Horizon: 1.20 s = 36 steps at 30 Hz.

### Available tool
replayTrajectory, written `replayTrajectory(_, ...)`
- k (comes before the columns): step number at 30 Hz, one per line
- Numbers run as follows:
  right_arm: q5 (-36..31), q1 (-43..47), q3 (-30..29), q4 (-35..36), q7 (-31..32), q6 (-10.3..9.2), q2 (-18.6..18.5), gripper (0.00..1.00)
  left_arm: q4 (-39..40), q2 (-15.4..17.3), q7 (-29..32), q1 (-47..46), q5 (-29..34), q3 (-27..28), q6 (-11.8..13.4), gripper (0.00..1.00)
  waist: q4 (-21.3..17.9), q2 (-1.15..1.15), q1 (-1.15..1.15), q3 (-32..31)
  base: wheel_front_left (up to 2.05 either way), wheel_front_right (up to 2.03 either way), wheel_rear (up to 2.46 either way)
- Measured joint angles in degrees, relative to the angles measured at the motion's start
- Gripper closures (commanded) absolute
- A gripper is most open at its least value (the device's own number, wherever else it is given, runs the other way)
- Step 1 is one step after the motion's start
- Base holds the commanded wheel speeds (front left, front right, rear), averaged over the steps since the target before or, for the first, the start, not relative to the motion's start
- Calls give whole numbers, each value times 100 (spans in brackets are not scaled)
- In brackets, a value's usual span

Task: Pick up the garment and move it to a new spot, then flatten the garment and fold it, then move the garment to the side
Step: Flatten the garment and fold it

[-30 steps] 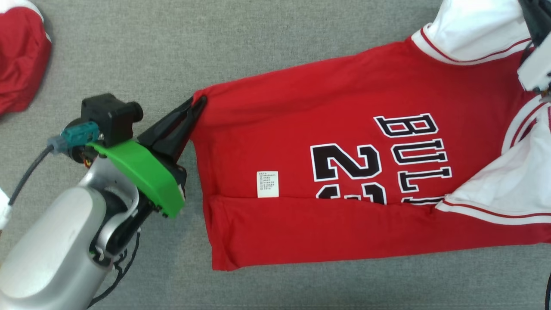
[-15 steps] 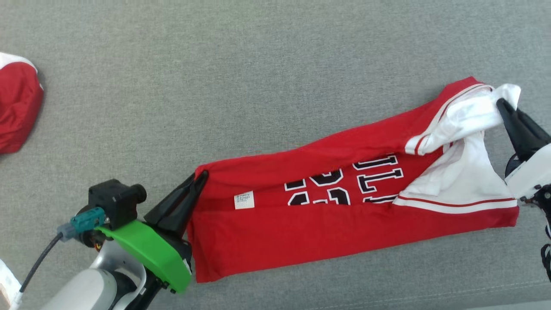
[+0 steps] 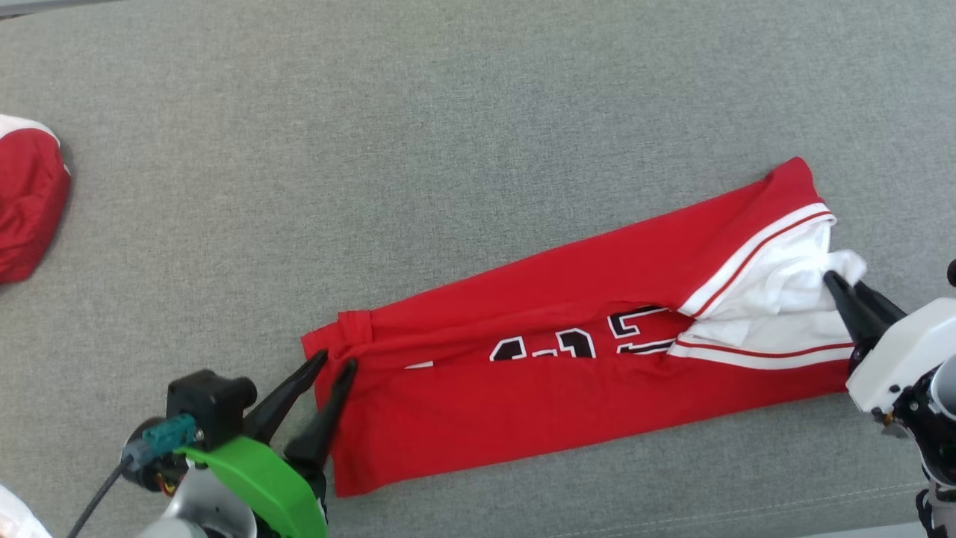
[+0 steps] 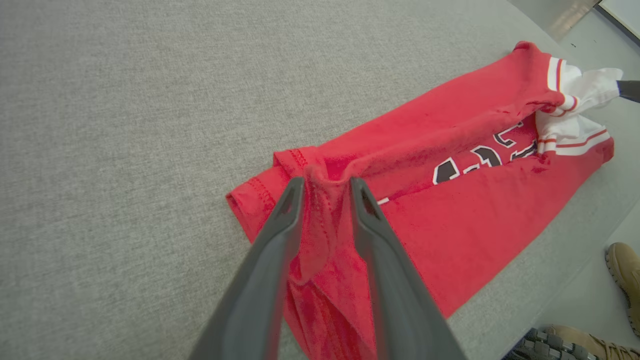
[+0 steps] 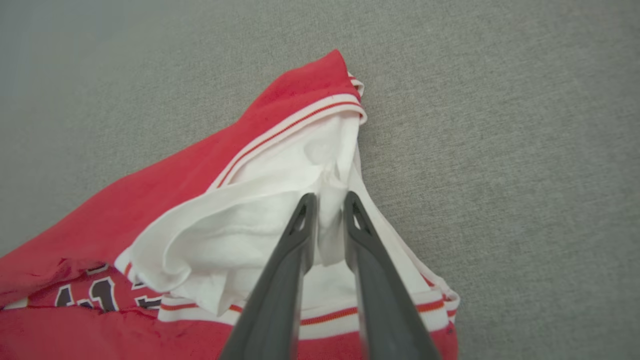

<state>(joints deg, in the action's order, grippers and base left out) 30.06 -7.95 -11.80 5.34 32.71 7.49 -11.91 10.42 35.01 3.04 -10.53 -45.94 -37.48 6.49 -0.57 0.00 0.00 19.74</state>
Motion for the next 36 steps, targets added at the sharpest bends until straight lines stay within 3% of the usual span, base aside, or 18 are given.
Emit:
replayTrajectory(5,-121,182,-152,27,186,0,-36,0,-110,23,-301,525,65,-47,194,0,-36,0,0,-149,0,0,0)
replayTrajectory(10,-175,-96,-520,86,375,0,33,0,-175,-158,-1454,762,530,311,687,0,-89,0,0,-182,0,0,0)
replayTrajectory(16,-592,-705,-405,-404,658,0,192,0,-352,-867,-1783,737,1220,745,820,0,51,0,0,-98,0,0,0)
replayTrajectory(19,-842,-854,-246,-757,754,0,166,0,-374,-1317,-1807,742,1595,1036,676,0,167,0,0,-54,0,0,0)
replayTrajectory(27,-1138,-861,-42,-1492,951,-2,-154,0,-624,-2193,-1808,999,2332,1791,-96,0,519,0,0,13,0,0,0)
replayTrajectory(28,-1044,-878,-18,-1539,965,-3,-152,13,-679,-2291,-1808,1033,2423,1913,-181,0,552,0,0,12,0,0,0)
replayTrajectory(29,-920,-895,-19,-1571,955,-3,-149,100,-721,-2382,-1807,1071,2494,2004,-274,0,575,0,0,3,0,0,0)
replayTrajectory(33,-424,-995,-254,-1678,695,-1,26,100,-873,-2716,-1808,1189,2735,2324,-609,0,594,0,0,-92,0,0,0)
replayTrajectory(36,-283,-1018,-602,-1735,645,4,-159,100,-972,-2875,-1808,1250,2880,2531,-805,0,580,0,0,-181,0,0,0)
